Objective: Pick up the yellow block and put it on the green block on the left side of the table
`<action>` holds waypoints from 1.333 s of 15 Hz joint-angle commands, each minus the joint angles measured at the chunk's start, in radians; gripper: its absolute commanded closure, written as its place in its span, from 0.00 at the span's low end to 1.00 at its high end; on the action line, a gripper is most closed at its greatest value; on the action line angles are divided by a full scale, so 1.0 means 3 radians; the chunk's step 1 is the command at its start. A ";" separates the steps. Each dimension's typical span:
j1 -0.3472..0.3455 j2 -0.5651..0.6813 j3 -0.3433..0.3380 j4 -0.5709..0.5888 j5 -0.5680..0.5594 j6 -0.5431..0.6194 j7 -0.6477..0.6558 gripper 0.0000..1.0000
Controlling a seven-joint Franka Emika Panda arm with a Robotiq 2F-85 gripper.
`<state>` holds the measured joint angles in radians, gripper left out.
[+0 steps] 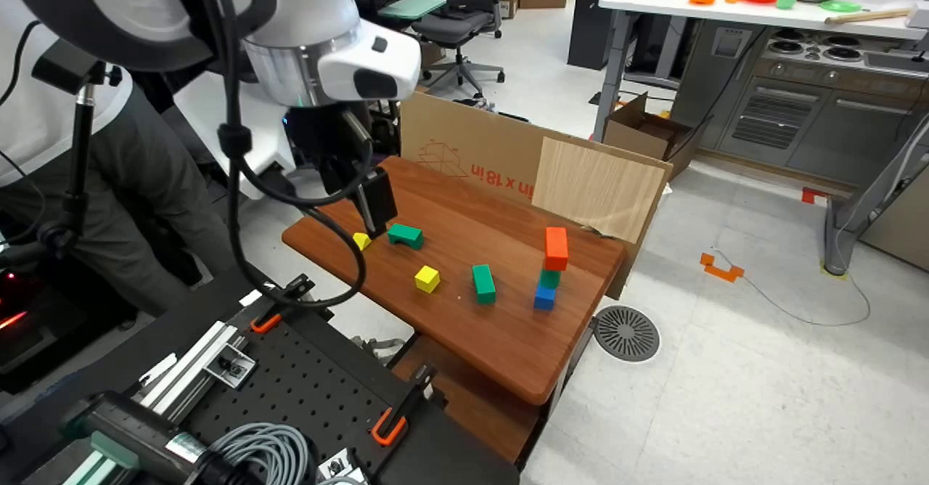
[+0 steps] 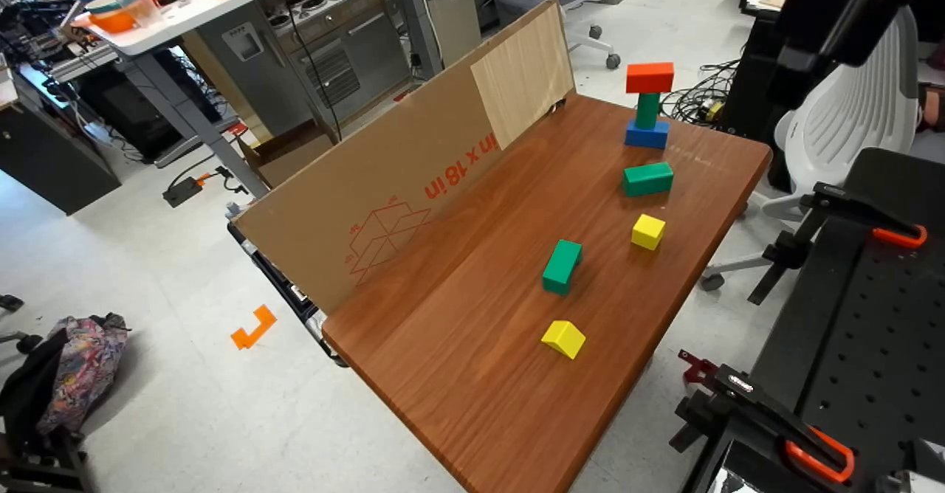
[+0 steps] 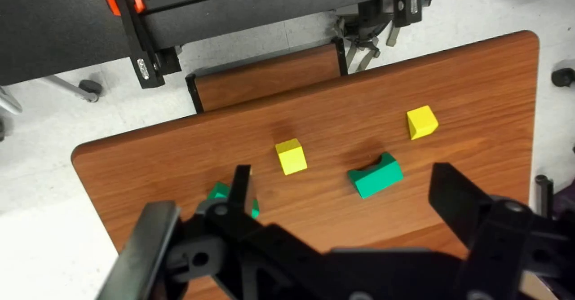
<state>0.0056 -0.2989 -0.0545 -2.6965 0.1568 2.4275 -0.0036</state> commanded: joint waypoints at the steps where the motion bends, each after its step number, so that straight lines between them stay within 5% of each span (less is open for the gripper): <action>1: -0.0002 0.0587 0.0079 0.0224 -0.0048 0.0256 0.0080 0.00; 13: 0.0076 0.1895 0.0039 0.0923 -0.0992 0.0474 0.0713 0.00; 20: 0.0211 0.2406 -0.0071 0.1291 -0.1143 0.0519 0.0917 0.00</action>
<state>0.0364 0.3556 -0.0519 -2.3636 -0.1622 2.5538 0.2364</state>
